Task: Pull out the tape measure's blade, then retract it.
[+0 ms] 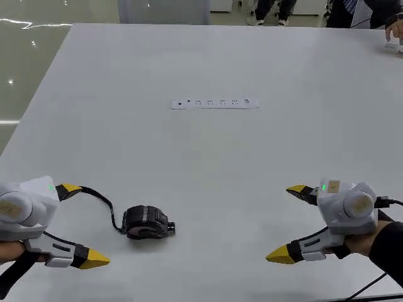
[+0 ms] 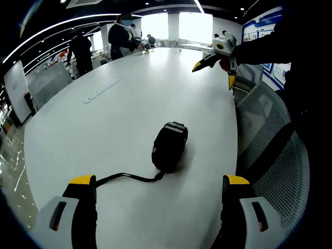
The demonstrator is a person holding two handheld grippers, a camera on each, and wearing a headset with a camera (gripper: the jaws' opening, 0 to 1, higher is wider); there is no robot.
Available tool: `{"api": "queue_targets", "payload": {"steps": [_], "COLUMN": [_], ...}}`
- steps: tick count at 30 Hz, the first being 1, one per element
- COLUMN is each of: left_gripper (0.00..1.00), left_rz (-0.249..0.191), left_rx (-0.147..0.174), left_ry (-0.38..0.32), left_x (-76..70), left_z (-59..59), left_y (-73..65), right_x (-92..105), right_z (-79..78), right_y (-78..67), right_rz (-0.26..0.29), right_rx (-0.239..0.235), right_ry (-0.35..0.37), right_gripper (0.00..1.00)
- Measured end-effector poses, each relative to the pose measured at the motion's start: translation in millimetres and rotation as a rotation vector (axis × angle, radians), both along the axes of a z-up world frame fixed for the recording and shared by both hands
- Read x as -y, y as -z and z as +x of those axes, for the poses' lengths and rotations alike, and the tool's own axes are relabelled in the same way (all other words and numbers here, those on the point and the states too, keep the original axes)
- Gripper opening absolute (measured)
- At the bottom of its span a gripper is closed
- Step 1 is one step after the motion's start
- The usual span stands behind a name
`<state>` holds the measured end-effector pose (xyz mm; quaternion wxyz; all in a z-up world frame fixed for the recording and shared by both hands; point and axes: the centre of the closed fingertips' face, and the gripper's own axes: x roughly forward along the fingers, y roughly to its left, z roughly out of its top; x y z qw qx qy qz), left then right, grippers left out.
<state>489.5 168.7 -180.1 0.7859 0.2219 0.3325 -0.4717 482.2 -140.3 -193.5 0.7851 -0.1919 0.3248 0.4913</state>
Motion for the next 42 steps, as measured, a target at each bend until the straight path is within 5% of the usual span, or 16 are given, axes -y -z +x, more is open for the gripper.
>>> {"api": "queue_targets", "payload": {"steps": [12, 21, 25, 37, 42], "left_gripper": [0.97, 0.96, 0.95, 0.82, 0.7], "left_rz": [0.069, 0.124, 0.128, 0.147, 0.143], "left_rx": [-0.005, -0.046, -0.045, -0.069, -0.074], "left_ry": [0.148, 0.228, 0.252, 0.305, 0.306], "left_x": [31.3, 50.3, 56.0, 68.0, 73.9], "left_z": [8.8, 1.9, 4.8, 12.1, 14.6], "left_y": [9.9, 27.5, 29.0, 43.1, 47.0], "right_x": [-35.9, -61.6, -75.1, -102.7, -119.2], "right_z": [11.7, 15.4, 17.0, 12.0, 14.6], "right_y": [-0.3, 1.4, -0.6, 27.7, 31.9], "right_rz": [-0.005, 0.003, 0.035, 0.009, 0.023], "right_rx": [0.045, 0.052, 0.034, -0.02, -0.046], "right_ry": [-0.103, -0.156, -0.16, -0.201, -0.197], "right_gripper": [0.99, 0.99, 0.99, 0.99, 0.99]}}
